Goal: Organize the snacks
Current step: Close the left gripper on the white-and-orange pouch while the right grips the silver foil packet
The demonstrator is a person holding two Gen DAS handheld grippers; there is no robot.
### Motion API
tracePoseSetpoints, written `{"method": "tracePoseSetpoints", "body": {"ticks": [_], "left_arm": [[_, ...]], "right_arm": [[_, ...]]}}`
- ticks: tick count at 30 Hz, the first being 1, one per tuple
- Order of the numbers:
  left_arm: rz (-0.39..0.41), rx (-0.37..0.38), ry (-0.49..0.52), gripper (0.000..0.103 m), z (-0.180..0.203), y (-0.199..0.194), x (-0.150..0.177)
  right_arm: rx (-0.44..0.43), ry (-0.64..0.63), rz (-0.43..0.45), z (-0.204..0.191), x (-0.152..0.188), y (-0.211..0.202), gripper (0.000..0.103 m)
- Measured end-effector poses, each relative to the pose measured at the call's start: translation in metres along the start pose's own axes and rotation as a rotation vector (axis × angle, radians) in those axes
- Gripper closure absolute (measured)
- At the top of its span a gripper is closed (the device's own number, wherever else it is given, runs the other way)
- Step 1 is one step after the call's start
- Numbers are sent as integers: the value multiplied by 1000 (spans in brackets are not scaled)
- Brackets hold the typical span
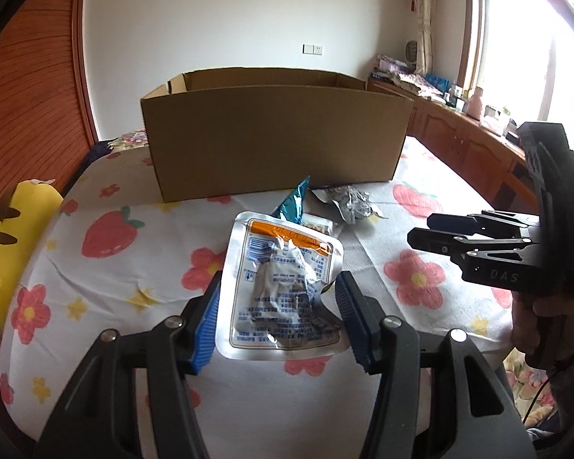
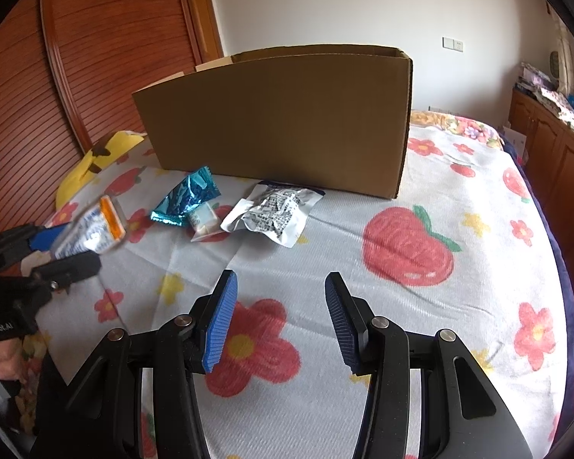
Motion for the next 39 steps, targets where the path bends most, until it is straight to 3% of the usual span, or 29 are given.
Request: {"method": "tracePoseSetpoints", "body": {"ticks": [9,20,28,39], "left_arm": [[30,-5,-17,48,-15,-7,-4],[42,1,-33,48,-28,-9,0],[48,6,-44,48,-33,-9,3],[56,5,-37,48,-33,-8,0]], "right_arm": [[-8,-1,-24,-12,-30,10,45],[15,6,-135,-28,-58,67,40],[101,-20,-144,-28,-61,82,38],[138,-59,-149,-26,-53,89,33]]}}
Point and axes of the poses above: each gripper's, at about its wrist camera, not at the fingertips, and y roughly the way its jaws point, z to its right, x to its underside, the point moved 7 cm from there along y, roughly the way its jaws point, and after that the axes turned 14 degrees about x, right-handed, at the moved point
